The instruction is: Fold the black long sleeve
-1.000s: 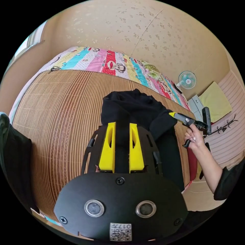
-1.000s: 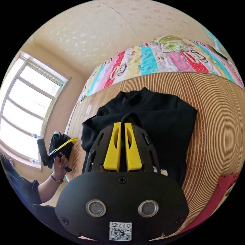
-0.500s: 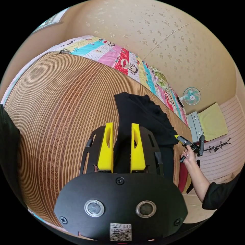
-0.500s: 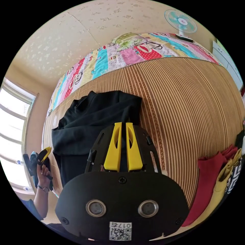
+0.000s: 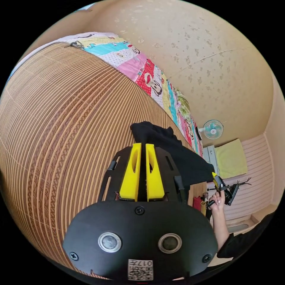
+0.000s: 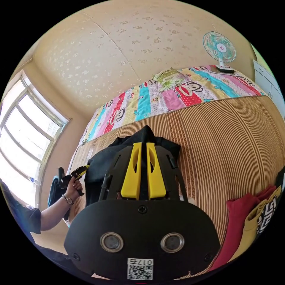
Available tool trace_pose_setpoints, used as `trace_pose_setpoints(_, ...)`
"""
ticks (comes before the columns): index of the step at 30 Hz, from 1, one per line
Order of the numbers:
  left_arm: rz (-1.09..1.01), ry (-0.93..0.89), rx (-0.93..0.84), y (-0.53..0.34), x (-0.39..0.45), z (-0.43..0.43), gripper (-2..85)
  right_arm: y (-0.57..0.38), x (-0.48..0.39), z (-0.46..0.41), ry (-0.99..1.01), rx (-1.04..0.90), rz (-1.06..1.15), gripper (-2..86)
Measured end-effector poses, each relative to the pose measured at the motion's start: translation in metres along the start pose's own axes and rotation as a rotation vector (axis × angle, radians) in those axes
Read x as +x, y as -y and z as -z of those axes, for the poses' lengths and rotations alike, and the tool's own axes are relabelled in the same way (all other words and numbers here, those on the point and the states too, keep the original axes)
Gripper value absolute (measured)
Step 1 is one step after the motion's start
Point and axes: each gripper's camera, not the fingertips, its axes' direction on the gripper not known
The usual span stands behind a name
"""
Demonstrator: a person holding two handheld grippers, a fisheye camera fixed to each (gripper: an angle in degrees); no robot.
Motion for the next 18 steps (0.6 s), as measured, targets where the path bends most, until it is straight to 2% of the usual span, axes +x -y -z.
trace_pose_setpoints(5,0.027,-0.052,0.005,0.008,-0.021,-0.004,4.8,-0.026,0.058,-0.081,-0.096,-0.222,-0.177,6.5)
trace_pose_setpoints(6,0.029,-0.063,-0.008,0.011,-0.022,-0.001,6.0,-0.029,0.064,-0.079,-0.022,-0.189,-0.194,7.7)
trace_pose_setpoints(9,0.013,-0.028,-0.019,0.009,-0.018,0.019,10.8,-0.027,0.065,-0.053,0.030,-0.088,-0.219,9.1)
trace_pose_setpoints(13,-0.054,-0.005,-0.035,-0.005,0.001,0.043,11.4,-0.008,0.048,-0.044,-0.001,-0.054,-0.157,9.3)
trace_pose_setpoints(18,-0.105,0.090,-0.103,-0.022,0.023,0.040,11.0,0.025,0.027,-0.105,-0.159,-0.241,-0.029,5.2)
